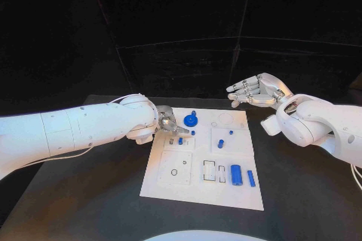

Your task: Assemble the parts on the task board

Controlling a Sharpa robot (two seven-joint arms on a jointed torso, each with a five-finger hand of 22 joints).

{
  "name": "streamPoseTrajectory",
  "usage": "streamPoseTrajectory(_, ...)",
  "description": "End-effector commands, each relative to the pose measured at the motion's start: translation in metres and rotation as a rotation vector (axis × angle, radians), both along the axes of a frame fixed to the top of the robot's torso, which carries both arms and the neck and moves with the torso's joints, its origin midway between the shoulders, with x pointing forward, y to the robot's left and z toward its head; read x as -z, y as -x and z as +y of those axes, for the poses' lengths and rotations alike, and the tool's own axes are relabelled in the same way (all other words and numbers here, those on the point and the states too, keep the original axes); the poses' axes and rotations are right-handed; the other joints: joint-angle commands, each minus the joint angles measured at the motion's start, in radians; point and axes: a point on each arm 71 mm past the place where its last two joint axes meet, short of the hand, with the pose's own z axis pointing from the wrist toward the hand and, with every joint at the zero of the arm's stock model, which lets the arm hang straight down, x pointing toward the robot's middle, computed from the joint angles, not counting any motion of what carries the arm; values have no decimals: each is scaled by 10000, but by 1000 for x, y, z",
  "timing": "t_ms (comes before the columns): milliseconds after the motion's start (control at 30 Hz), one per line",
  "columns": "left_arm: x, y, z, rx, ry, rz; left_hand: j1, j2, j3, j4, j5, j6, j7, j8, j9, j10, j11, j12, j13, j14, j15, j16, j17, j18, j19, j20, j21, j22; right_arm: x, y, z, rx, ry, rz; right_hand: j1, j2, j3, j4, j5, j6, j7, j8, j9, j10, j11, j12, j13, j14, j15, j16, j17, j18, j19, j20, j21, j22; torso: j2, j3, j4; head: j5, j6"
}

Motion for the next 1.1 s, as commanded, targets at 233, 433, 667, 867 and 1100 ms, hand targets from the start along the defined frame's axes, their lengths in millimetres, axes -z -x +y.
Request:
streamPoseTrajectory(233, -28, -24, 14, 361, -402, 628, 1112, 294, -493, -171, -36, -986, 445, -747, -441, -689, 352, -761, -877, 1076, 202, 31, 2634, 136, -20, 125, -770, -821, -2, -1, 0, 32, -39, -54, -74, 9, -41, -39, 70, -83, 10, -45, 1, -85, 11, -25, -15, 20, 55, -75, -11, 14, 9, 91, -46, -16, 17, 8, 0, 8, 101)
streamPoseTrajectory(433, -33, -43, 24, 100, -577, 778, 1345, 452, -706, -144, -24, -1097, 546, -979, -687, -719, 448, -689, -840, 1076, 274, 31, 2634, 154, -26, 206, -848, -893, -2, -2, 0, 36, -41, -64, -74, 10, -40, -40, 70, -84, 10, -45, 1, -86, 11, -25, -15, 20, 55, -75, -11, 14, 9, 91, -46, -16, 36, -1, -23, 25, 112)
streamPoseTrajectory(667, -34, -60, 28, -124, -842, 786, 1653, 650, -775, -213, -22, -1027, 568, -1040, -837, -722, 470, -619, -809, 1076, 302, 31, 2634, 142, 16, 249, -802, -814, -2, -1, 1, 23, -45, -65, -73, 10, -40, -41, 70, -84, 10, -45, 1, -86, 11, -25, -15, 20, 55, -76, -11, 14, 9, 91, -47, -16, 24, 3, 4, 25, 101)
streamPoseTrajectory(867, -31, -69, 26, -168, -1163, 840, 1699, 714, -794, -208, -24, -984, 565, -1040, -871, -717, 470, -597, -798, 1076, 305, 31, 2634, 130, 40, 257, -758, -753, -2, -1, 2, -1, -52, -63, -59, 16, -30, -57, 77, -87, 8, -44, 1, -89, 8, -24, -15, 21, 53, -84, -13, 17, 11, 91, -54, -21, 29, 11, -38, 61, 78)
streamPoseTrajectory(1100, -28, -75, 29, -350, -1303, 812, 1692, 728, -849, -183, -25, -930, 557, -1029, -894, -715, 466, -588, -799, 1076, 305, 31, 2634, 120, 58, 261, -723, -705, -2, -1, 2, 15, -51, -69, -59, 16, -30, -57, 77, -87, 8, -44, 1, -89, 8, -24, -15, 21, 53, -84, -13, 17, 11, 91, -54, -21, 6, 11, 18, 18, 36)
